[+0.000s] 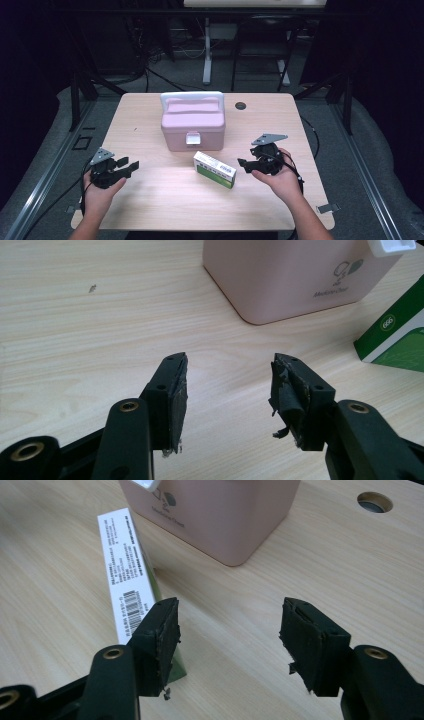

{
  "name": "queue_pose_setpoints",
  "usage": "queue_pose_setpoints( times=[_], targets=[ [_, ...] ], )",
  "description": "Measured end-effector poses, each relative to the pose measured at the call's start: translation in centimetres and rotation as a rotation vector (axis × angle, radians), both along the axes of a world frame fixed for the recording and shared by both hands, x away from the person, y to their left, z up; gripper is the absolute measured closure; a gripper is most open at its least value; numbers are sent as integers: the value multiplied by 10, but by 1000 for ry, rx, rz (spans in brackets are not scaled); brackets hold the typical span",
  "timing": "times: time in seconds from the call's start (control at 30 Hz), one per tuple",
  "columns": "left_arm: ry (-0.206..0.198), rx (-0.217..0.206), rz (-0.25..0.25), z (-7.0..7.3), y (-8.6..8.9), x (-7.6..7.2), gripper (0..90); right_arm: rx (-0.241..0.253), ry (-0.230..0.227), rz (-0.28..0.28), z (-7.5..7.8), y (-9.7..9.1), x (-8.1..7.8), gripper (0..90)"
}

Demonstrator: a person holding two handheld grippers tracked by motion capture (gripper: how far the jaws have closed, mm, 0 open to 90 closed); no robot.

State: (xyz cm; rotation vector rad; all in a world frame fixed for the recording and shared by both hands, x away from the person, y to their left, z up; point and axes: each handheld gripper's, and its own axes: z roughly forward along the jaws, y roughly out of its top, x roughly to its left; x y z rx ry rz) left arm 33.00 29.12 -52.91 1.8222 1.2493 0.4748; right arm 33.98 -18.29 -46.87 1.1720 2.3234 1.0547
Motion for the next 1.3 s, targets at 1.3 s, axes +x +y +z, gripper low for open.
queue_pose_setpoints(
  times=[1.3],
  targets=[
    [28, -5, -64, -14, -22, 1, 494, -226, 215, 163, 36, 57, 46, 511]
  ],
)
